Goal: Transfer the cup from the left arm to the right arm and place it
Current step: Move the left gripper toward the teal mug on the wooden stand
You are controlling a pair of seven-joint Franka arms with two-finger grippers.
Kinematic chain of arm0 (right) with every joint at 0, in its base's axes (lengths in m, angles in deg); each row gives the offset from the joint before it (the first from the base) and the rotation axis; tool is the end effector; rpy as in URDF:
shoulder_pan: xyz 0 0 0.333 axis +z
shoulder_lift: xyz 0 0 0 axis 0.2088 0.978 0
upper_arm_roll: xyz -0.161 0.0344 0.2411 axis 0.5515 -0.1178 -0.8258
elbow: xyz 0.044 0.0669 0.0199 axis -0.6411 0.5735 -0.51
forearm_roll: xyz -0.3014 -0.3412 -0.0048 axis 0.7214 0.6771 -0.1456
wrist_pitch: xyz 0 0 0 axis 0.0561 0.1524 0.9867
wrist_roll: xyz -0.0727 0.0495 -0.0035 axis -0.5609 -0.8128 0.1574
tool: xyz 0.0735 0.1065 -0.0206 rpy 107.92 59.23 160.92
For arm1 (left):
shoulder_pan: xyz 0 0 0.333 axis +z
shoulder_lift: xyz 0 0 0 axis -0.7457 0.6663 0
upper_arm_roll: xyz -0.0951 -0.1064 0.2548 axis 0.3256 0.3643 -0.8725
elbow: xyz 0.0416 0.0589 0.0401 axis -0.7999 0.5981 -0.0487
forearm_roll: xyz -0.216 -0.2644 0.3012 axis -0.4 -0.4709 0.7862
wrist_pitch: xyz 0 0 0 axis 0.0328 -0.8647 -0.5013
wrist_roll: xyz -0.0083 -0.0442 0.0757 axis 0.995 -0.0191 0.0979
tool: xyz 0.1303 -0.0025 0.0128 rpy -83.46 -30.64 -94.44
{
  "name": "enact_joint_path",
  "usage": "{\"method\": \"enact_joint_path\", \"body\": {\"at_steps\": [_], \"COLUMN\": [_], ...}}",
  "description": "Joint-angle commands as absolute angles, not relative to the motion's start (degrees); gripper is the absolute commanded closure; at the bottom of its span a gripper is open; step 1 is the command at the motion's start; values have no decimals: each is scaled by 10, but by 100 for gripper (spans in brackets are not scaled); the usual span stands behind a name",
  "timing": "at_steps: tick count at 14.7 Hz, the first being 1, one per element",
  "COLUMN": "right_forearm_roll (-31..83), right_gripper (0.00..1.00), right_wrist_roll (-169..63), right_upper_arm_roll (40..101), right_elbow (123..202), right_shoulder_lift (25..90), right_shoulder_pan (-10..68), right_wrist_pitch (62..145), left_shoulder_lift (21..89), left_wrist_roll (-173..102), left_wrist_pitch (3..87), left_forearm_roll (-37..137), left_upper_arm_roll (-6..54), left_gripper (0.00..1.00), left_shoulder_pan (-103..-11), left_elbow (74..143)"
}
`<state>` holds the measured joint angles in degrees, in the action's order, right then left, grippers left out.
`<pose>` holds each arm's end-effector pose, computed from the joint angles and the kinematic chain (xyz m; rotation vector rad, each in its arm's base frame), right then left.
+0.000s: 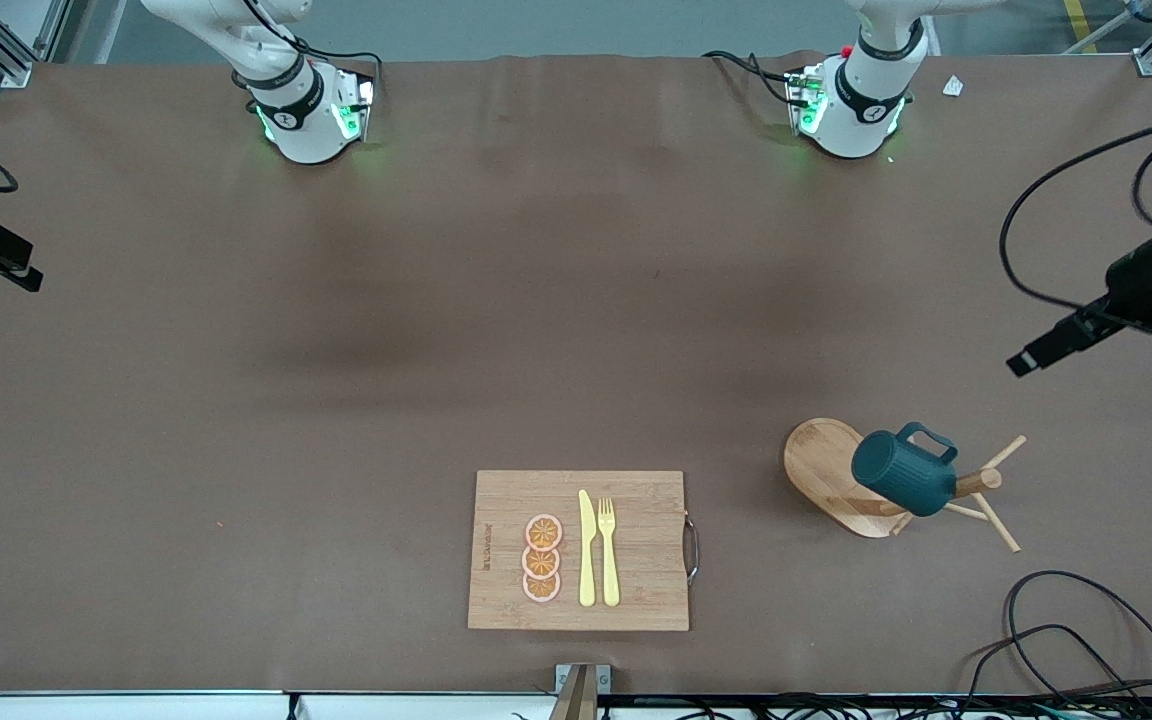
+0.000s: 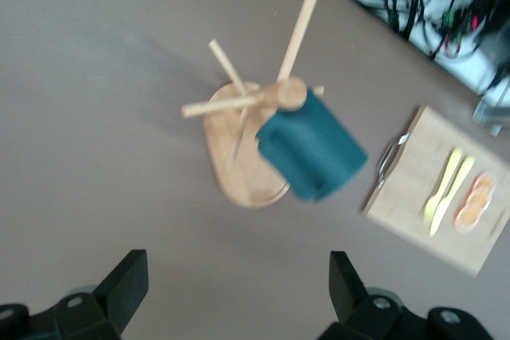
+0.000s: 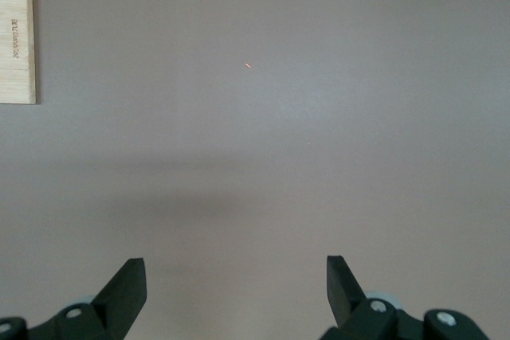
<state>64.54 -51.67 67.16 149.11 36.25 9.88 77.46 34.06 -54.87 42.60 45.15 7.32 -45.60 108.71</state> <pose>0.6265 -0.0533 0.6007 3.1105 0.0497 0.0642 0.6708 -0.0072 0.4727 2.7708 0.7821 0.1712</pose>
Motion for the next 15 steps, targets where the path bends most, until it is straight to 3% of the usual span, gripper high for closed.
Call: {"method": "enact_joint_path", "body": {"at_steps": [1,7,12,15], "right_forearm_roll": [645,645,645,645], "right_gripper": [0,0,0,0], "right_wrist_roll": [-512,-513,-516,-518], "right_upper_arm_roll": [672,672,672,672], "right_elbow": [1492,1492,1492,1492], "right_shoulder_lift": [359,358,358,358], "right_shoulder_pan": [102,102,103,103], "right_wrist_pitch": [770,769,769,770], "left_shoulder_lift": [333,333,367,385], "left_wrist_roll": [-583,-636,-673,-674], "left_wrist_pitch": [501,651,745,750], "left_forearm_roll": [436,306,167,133], "left_upper_arm_roll": [79,83,116,119], "left_gripper": [0,0,0,0], "left_shoulder_pan": [-455,-459,-464,-461], "left_elbow": [1144,1243,1247,1242]}}
